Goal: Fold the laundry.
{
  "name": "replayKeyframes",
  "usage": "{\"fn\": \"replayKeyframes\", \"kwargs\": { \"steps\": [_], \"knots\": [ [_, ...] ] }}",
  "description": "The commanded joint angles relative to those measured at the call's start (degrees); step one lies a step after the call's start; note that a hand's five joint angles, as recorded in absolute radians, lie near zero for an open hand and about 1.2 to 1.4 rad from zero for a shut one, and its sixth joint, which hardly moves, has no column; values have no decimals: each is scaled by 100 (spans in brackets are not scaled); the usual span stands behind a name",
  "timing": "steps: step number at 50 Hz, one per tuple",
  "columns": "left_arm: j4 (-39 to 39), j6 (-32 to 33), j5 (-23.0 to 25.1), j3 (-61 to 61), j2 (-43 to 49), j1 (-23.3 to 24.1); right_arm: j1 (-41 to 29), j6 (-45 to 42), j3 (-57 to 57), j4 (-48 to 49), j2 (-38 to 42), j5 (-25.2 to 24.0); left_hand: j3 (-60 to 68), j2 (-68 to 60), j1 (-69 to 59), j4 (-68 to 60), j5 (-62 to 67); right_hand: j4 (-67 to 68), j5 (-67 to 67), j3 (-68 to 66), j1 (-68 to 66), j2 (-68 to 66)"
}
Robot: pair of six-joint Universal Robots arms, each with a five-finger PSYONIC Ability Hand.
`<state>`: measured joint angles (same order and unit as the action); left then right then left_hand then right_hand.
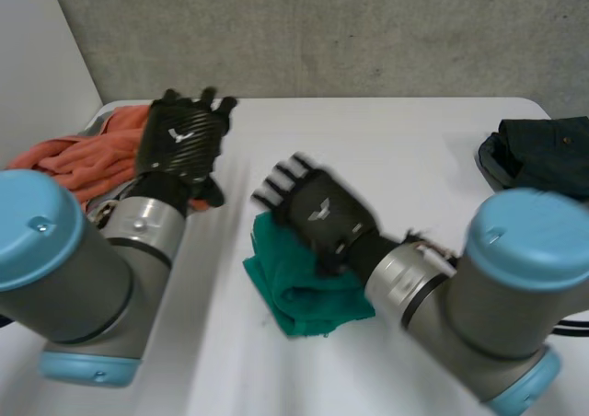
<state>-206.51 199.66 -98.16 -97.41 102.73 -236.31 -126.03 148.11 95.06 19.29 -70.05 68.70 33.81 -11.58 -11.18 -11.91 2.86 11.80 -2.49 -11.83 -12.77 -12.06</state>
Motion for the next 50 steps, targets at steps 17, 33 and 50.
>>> {"fn": "replayKeyframes", "kwargs": {
  "steps": [17,33,50],
  "knots": [
    [1385,-911,-844,1137,2163,1342,1001,1783,-2245,-2904,1819,346,-2259,36,-4,69,-163,-180,249,183,277,206],
    [1430,-841,-959,969,1575,1210,1001,745,-2360,-2834,1847,661,-2343,120,79,153,-247,-180,249,183,277,206],
    [2545,-700,2555,2762,1038,437,246,148,970,-242,220,908,-2309,86,46,119,-214,-180,249,183,277,206]
  ]
}}
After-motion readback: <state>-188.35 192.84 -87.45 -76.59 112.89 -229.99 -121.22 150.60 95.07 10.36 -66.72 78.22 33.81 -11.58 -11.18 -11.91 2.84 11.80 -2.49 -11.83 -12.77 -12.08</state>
